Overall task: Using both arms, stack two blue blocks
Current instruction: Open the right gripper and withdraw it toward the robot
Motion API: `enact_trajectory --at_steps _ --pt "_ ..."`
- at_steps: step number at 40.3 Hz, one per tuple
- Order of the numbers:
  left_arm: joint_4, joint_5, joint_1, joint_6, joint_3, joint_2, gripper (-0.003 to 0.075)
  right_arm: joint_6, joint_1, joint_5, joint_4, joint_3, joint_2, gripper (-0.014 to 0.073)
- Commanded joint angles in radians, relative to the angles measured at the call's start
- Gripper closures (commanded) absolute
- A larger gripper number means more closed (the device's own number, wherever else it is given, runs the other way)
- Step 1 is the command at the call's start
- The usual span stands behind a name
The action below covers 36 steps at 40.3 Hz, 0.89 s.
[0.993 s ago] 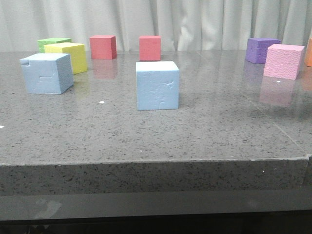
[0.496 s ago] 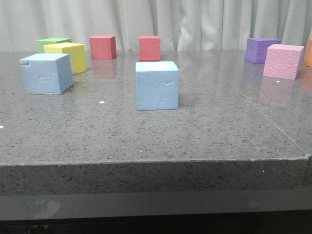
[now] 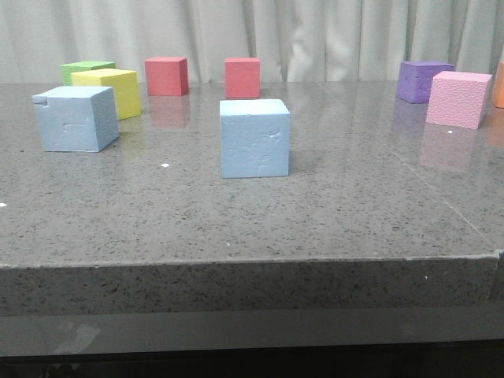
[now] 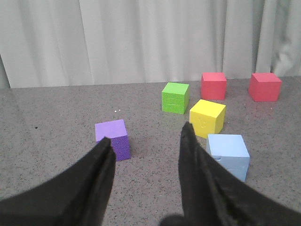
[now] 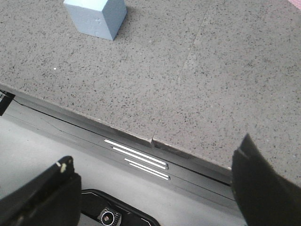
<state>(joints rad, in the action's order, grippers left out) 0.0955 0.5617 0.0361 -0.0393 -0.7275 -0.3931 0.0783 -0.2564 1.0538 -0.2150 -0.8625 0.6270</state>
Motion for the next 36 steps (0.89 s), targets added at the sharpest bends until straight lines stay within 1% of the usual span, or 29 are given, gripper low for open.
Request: enact_trajectory --at_steps 1,9,19,22,24,26,28,30,32,36 --pt "-0.025 -0.087 0.002 -0.002 -0.025 -0.016 0.0408 0.002 0.006 -0.064 0.001 -0.024 0.002 -0.0054" --pt "-0.083 -0.085 0.002 -0.002 -0.025 -0.016 0.0408 0.002 0.006 -0.064 0.001 -0.024 0.002 -0.0054" --pt "-0.087 -0.112 0.002 -0.002 -0.019 -0.028 0.0407 0.002 0.006 -0.064 0.001 -0.024 0.002 -0.0054" --pt "-0.081 -0.130 0.002 -0.002 -0.015 -0.028 0.0393 0.002 0.006 -0.064 0.001 -0.024 0.002 -0.0054" --pt "-0.076 -0.148 0.002 -0.002 -0.015 -0.035 0.0364 0.002 0.006 -0.064 0.001 -0.024 0.002 -0.0054" --pt "-0.071 -0.175 0.002 -0.002 -0.015 -0.046 0.0308 0.002 0.006 -0.064 0.001 -0.024 0.002 -0.0054" --pt "-0.067 -0.194 0.002 -0.002 -0.020 -0.067 0.0225 0.002 0.006 -0.064 0.001 -0.024 0.002 -0.0054" --pt "-0.067 -0.190 0.002 -0.002 -0.036 -0.096 0.0165 0.002 0.006 -0.064 0.001 -0.024 0.002 -0.0054" --pt "-0.067 -0.166 0.002 -0.002 -0.060 -0.132 0.0129 0.002 0.006 -0.064 0.001 -0.024 0.002 -0.0054" --pt "-0.067 -0.115 0.007 -0.002 -0.129 -0.212 0.0119 0.002 0.006 -0.064 0.001 -0.024 0.002 -0.0054"
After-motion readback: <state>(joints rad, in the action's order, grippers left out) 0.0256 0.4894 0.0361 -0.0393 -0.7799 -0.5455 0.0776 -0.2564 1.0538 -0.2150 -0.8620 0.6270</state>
